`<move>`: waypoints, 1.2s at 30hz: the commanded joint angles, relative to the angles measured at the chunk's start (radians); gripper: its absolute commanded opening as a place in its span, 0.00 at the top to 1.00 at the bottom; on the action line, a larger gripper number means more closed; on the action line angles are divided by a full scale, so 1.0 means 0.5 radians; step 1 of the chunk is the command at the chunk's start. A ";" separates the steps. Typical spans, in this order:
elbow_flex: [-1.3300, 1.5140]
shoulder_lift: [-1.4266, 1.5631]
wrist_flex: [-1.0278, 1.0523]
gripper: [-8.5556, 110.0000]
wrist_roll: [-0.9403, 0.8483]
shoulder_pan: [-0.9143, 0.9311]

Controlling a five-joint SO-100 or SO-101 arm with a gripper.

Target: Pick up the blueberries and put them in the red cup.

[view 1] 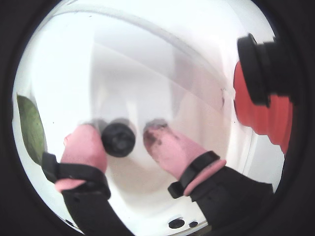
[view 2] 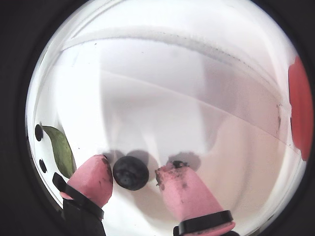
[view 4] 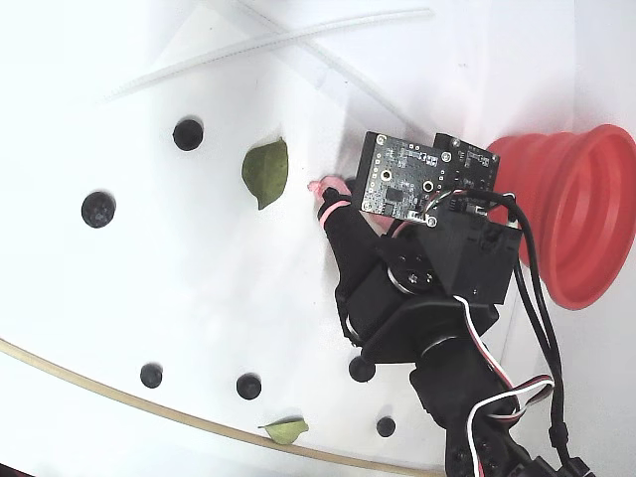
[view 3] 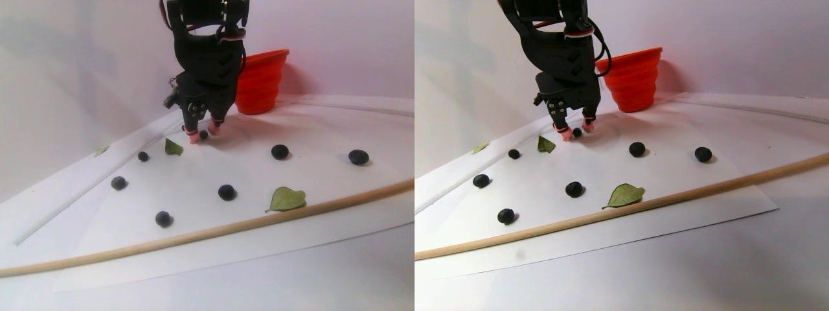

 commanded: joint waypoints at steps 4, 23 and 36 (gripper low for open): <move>-0.058 0.021 -0.052 0.80 -0.031 0.003; -0.043 0.046 -0.067 0.83 -0.028 0.000; 0.012 0.313 0.092 0.83 0.040 -0.012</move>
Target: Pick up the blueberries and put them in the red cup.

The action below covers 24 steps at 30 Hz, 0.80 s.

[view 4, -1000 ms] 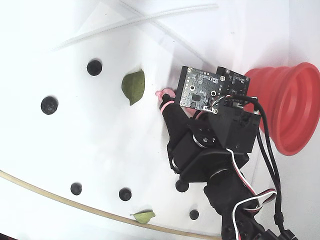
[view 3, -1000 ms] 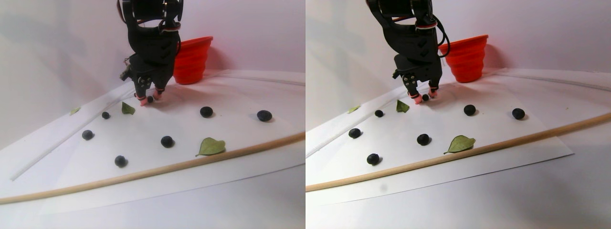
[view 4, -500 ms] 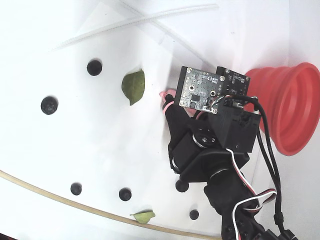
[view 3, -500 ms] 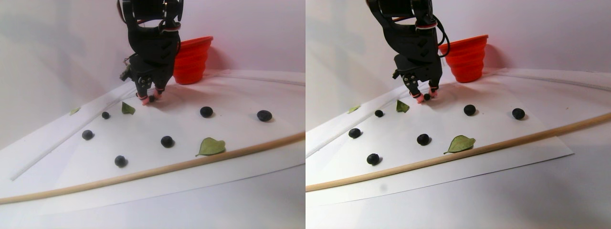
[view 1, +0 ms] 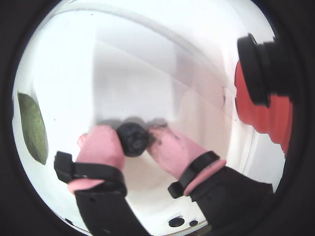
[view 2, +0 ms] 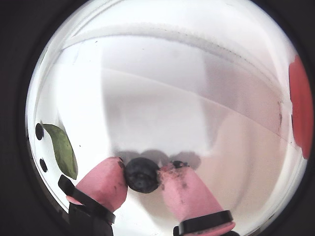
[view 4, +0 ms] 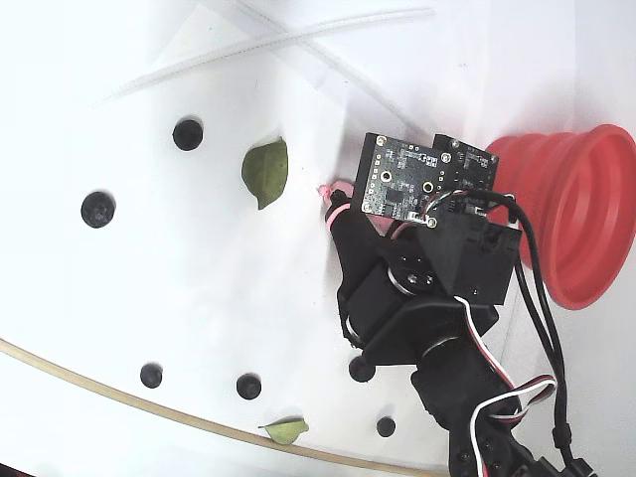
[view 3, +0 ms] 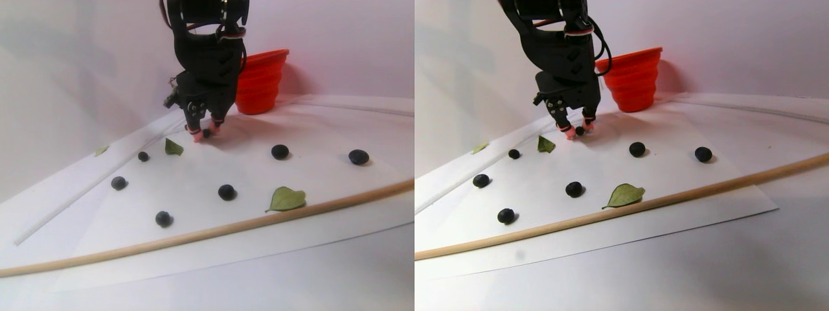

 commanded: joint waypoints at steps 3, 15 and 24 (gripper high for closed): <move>0.025 0.304 0.046 0.83 0.025 -0.009; 0.074 0.565 0.270 0.83 0.092 0.025; 0.080 0.715 0.423 0.83 0.141 0.046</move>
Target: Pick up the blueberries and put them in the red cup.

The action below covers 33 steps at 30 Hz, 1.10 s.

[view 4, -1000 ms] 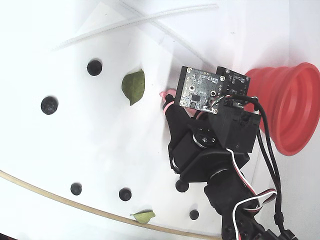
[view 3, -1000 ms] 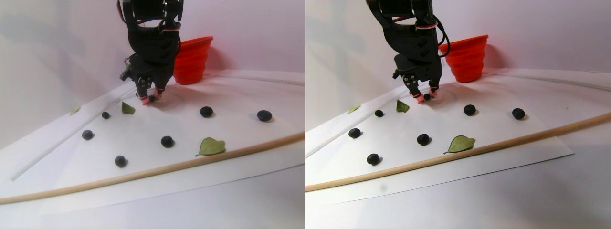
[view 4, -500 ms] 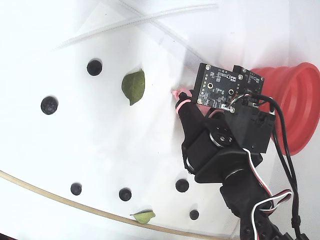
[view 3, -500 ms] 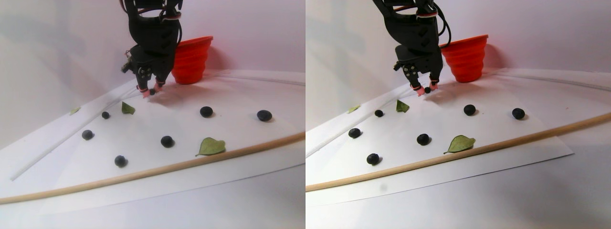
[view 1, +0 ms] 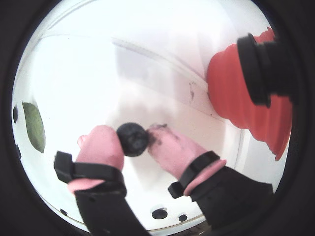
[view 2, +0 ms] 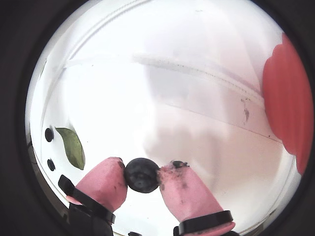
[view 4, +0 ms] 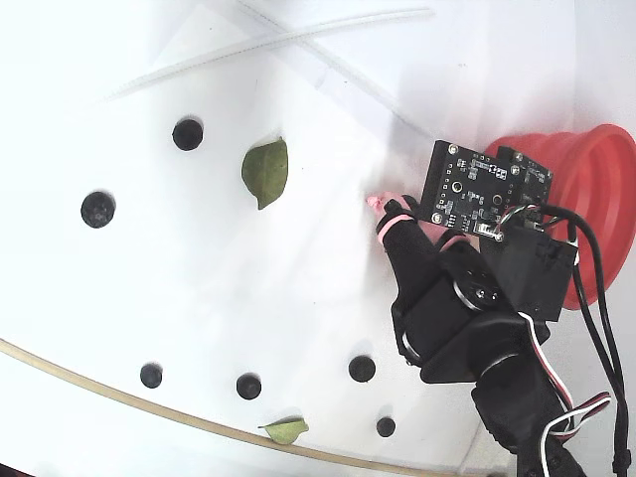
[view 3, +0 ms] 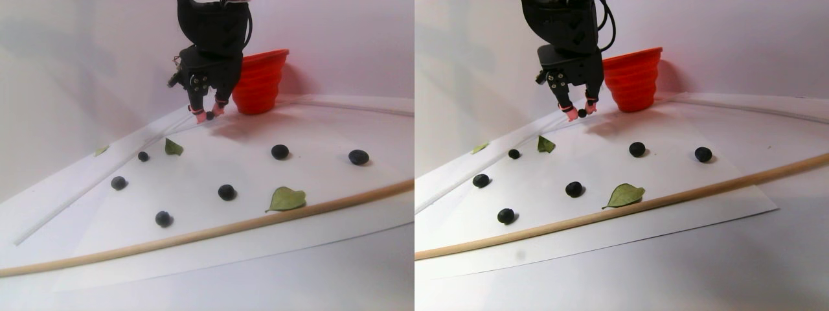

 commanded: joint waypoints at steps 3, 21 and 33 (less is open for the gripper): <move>-0.012 0.322 0.095 0.83 0.061 0.006; 0.012 0.669 0.356 0.83 0.144 0.009; -0.003 0.868 0.543 0.83 0.196 0.018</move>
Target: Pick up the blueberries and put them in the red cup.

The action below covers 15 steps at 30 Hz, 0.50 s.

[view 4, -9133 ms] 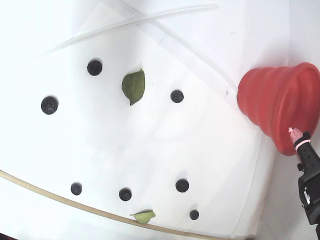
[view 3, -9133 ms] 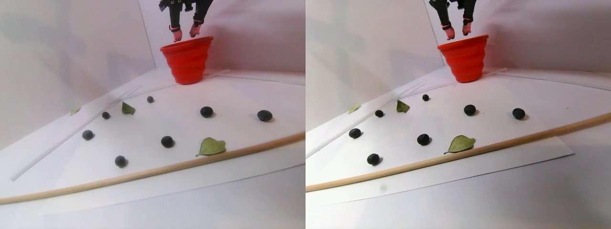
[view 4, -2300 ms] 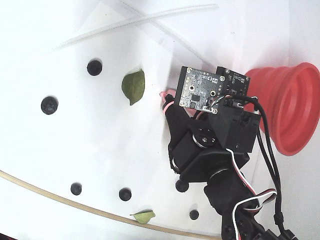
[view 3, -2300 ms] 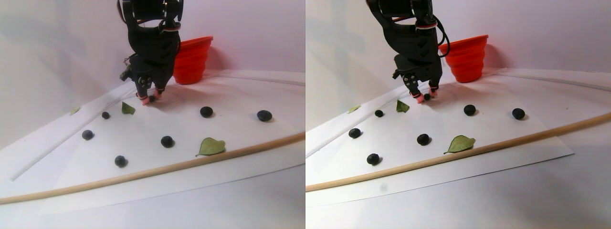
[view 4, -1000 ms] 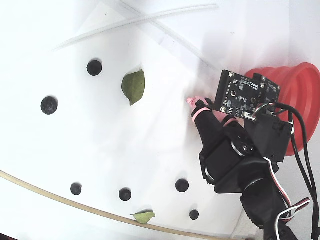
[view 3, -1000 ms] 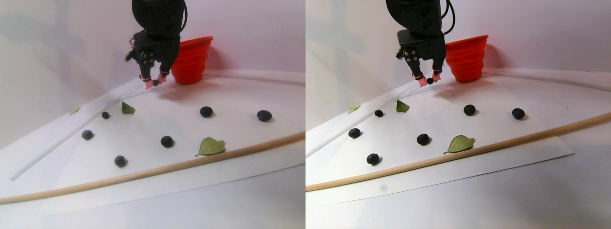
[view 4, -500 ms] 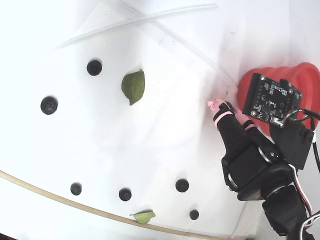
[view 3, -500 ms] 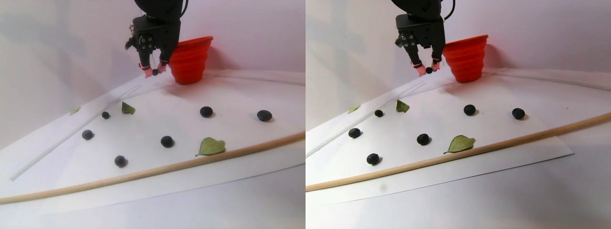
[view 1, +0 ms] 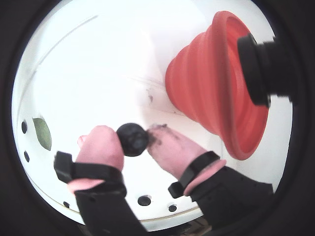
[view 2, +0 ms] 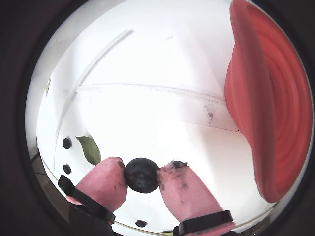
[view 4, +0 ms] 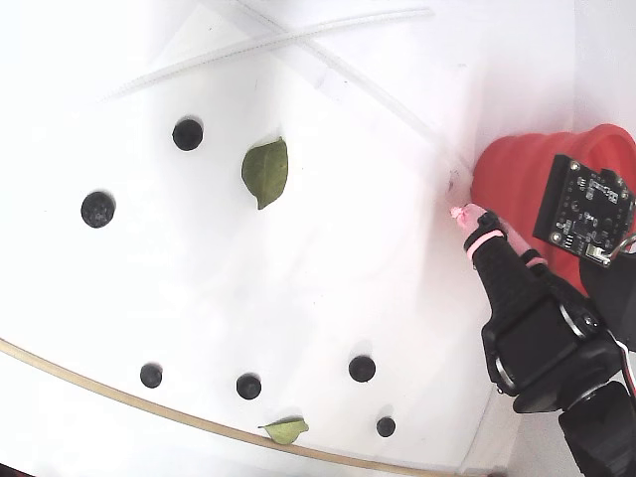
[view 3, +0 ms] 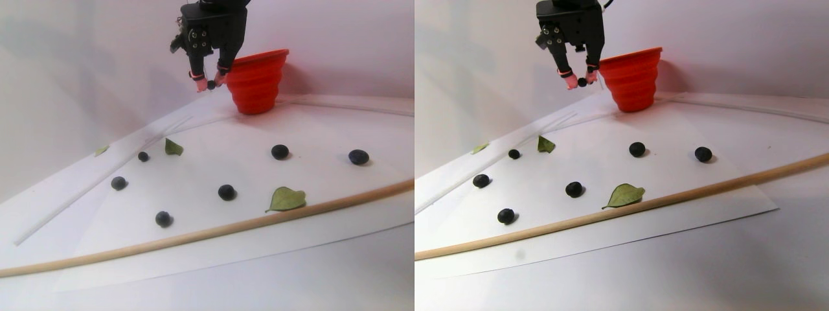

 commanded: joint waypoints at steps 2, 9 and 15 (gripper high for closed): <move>-0.046 0.291 0.058 0.83 0.028 -0.003; -0.080 0.368 0.156 0.83 0.058 0.003; -0.092 0.423 0.212 0.83 0.077 0.025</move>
